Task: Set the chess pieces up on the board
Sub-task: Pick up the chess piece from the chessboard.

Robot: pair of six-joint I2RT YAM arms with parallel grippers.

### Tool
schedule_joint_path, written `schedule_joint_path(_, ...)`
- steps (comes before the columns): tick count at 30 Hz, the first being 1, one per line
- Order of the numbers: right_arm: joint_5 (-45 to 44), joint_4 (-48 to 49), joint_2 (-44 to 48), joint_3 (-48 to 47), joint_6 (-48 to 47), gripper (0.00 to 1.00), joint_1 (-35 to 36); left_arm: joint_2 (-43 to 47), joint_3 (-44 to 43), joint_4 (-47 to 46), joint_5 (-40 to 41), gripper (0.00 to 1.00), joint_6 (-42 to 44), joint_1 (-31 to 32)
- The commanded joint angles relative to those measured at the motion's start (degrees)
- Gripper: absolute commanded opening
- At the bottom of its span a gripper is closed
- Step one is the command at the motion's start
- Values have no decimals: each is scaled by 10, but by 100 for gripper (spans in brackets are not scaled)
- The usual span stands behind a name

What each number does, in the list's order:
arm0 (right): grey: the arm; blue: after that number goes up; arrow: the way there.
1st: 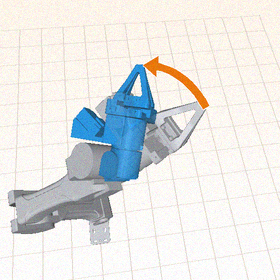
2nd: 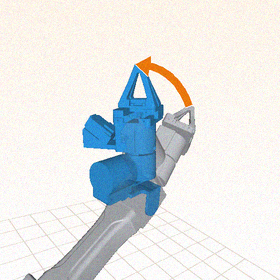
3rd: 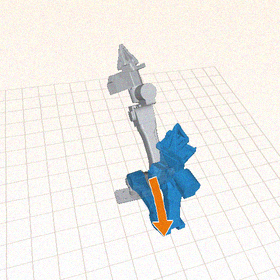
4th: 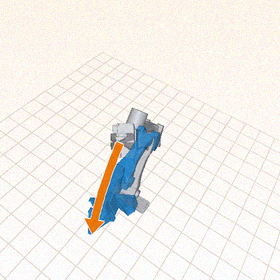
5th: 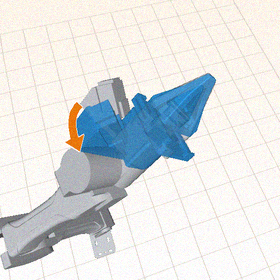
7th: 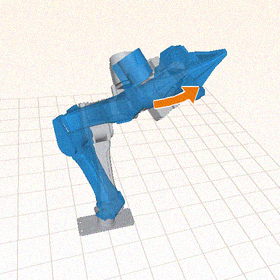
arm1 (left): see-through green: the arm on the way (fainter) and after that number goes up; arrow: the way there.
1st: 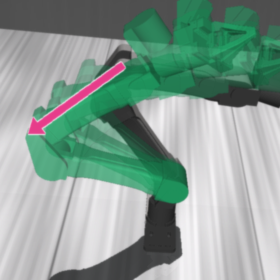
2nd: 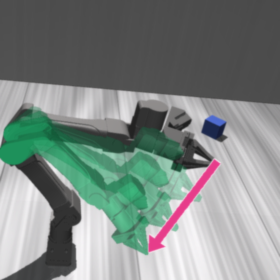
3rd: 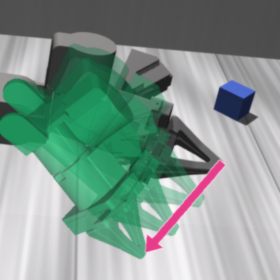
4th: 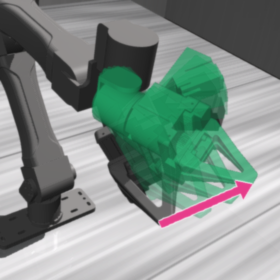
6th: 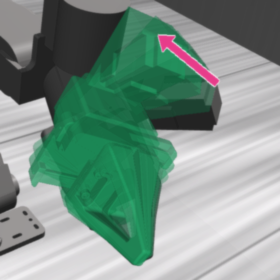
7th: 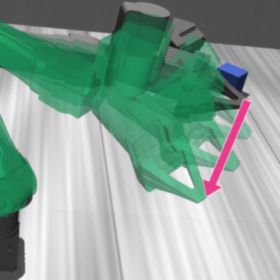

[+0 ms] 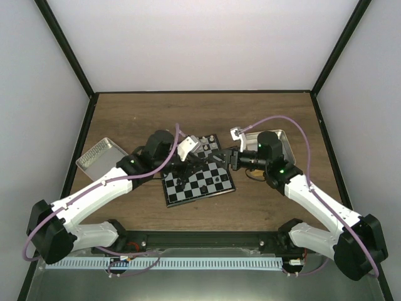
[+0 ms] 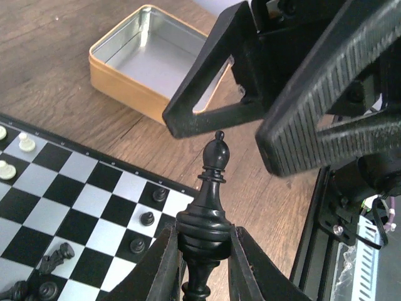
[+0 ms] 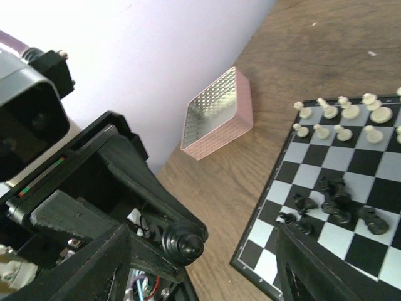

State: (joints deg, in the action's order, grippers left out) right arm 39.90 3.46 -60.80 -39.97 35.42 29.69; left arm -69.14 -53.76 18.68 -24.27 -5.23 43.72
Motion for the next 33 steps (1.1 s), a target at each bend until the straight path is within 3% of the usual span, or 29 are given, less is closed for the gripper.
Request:
schedule_joint_path(1,75,35,0,-8,-3,61,-2,7,8,-33,-25,15,11,2)
schedule_joint_path(7,92,36,-18,-14,3,40,-2,3,11,-39,-23,15,6,1)
schedule_joint_path(23,47,44,-31,-11,9,2,-3,-3,13,-26,-6,15,0,2)
schedule_joint_path(33,-162,-10,-21,-33,-84,1,2,-3,8,18,94,15,-23,1)
